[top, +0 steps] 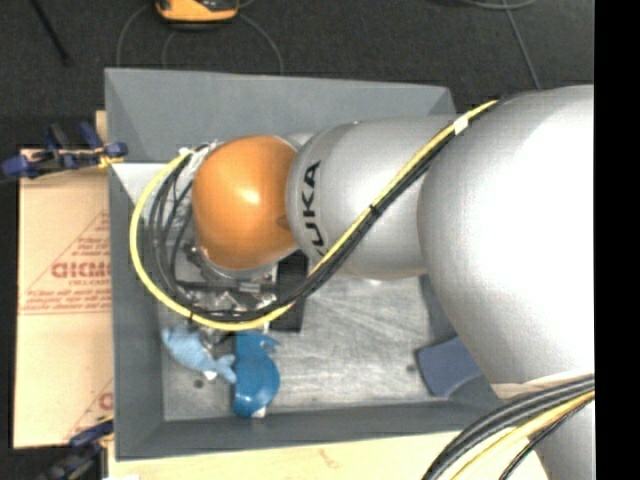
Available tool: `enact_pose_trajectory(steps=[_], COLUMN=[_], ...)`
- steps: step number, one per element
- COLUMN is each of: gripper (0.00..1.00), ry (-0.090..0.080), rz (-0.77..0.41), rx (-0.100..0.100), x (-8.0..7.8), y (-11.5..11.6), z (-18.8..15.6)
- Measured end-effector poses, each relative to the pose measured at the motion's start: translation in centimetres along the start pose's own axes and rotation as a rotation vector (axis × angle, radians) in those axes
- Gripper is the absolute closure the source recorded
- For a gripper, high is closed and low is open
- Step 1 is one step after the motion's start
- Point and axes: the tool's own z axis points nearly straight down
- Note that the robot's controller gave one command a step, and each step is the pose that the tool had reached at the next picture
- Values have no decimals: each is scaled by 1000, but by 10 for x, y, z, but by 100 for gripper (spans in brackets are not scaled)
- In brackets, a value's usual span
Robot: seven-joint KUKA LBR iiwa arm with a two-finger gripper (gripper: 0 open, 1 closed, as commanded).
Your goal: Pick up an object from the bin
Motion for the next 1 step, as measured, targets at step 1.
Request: enact_pose_trajectory(steps=[1], gripper=[100], ry=[-1], rz=[1], rx=[0], x=[0], y=[0], z=[0])
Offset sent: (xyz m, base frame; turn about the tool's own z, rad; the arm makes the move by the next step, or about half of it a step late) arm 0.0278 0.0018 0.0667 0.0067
